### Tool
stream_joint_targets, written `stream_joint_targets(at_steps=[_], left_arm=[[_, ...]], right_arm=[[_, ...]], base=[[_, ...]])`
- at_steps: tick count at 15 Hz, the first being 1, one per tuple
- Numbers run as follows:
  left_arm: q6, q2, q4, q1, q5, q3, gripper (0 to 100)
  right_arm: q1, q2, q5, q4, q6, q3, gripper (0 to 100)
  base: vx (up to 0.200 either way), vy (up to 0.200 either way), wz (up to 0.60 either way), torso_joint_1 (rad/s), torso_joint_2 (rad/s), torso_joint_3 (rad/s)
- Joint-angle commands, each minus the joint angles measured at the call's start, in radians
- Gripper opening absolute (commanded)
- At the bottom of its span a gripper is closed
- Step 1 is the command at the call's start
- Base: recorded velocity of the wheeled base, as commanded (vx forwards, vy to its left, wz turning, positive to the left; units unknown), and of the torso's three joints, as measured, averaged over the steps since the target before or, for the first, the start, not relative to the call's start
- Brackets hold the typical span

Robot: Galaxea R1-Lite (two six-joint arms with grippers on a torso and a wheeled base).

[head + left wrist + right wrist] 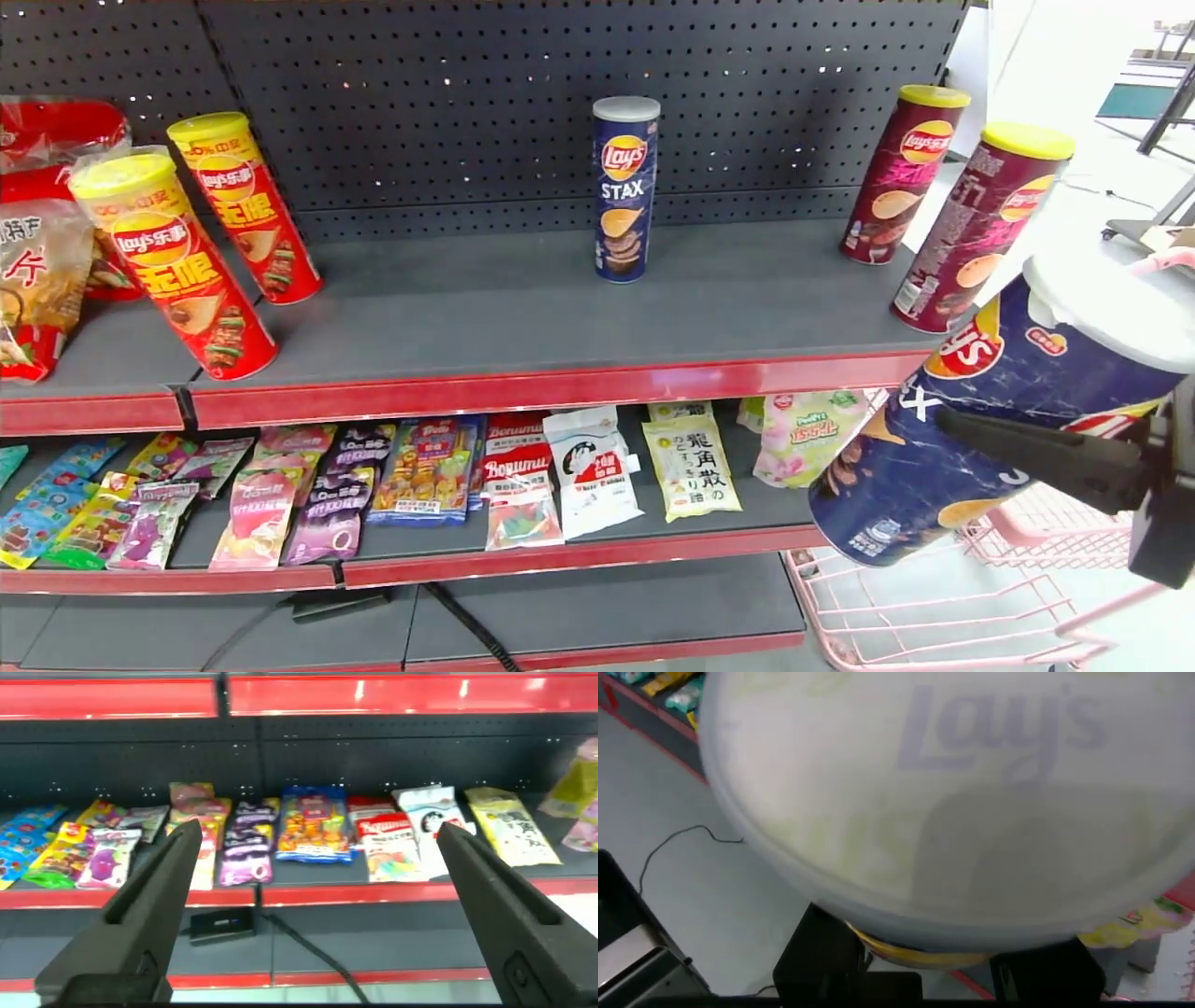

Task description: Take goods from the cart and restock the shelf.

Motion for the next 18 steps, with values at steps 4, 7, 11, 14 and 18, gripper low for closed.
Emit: stream_joint_targets(at_steps=[4,7,11,14,18], left_arm=[[-0.001,0.002,0.0,0.001,0.001,0.0,100],[-0.001,0.002,0.0,0.001,0.001,0.0,100],[-0.001,0.002,0.0,0.001,0.001,0.0,100],[-0.001,0.002,0.0,0.001,0.001,0.0,100],[-0.001,0.002,0.0,0.001,0.001,0.0,100]], right_arm=[[0.031,-0.03,0.039,-0.002,0.0,-0.001,0],[0.065,-0.027,0.039,-0.002,0.0,-0.015,0],[0.089,-0.01,0.037,0.0,-0.002,-0.027,0],[0.089,-0.008,0.036,0.0,-0.002,-0.026,0],[0.089,-0.008,0.036,0.0,-0.002,-0.026,0]], base=[[0.05,0.0,0.0,0.001,0.0,0.002],[0.2,0.0,0.0,-0.007,0.0,0.002],[0.2,0.0,0.0,0.006,0.0,0.001],[0.133,0.0,0.0,0.0,0.0,0.0],[0.0,0.0,0.0,0.0,0.0,0.0]])
